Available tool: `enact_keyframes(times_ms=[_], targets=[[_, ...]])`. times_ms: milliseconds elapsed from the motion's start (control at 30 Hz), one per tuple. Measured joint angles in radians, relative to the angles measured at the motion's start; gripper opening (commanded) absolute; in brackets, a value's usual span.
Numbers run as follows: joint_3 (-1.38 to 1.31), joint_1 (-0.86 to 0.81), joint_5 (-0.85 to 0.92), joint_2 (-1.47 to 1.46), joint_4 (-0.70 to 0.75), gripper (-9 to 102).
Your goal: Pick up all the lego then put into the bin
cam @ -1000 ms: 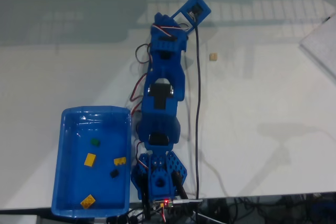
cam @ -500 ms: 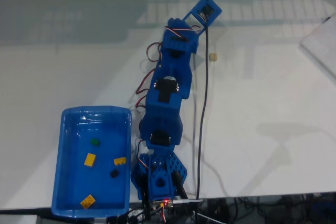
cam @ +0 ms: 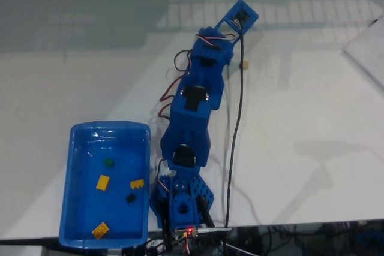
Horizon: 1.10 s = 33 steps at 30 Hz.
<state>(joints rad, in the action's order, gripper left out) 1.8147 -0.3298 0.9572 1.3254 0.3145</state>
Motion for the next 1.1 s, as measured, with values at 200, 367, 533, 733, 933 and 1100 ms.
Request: enact_keyframes(times_ms=[200,367,533,733,933,1100], targets=[[-0.032,0.017,0.025,-0.057,0.0,22],[-0.051,0.025,0.031,-0.08,0.0,20],[-0.064,0.032,0.04,-0.094,-0.002,18],[-0.091,0.034,0.046,-0.117,-0.002,15],[-0.1,0.034,0.064,-0.13,-0.002,11],[-0.103,0.034,0.077,-0.13,-0.002,5]])
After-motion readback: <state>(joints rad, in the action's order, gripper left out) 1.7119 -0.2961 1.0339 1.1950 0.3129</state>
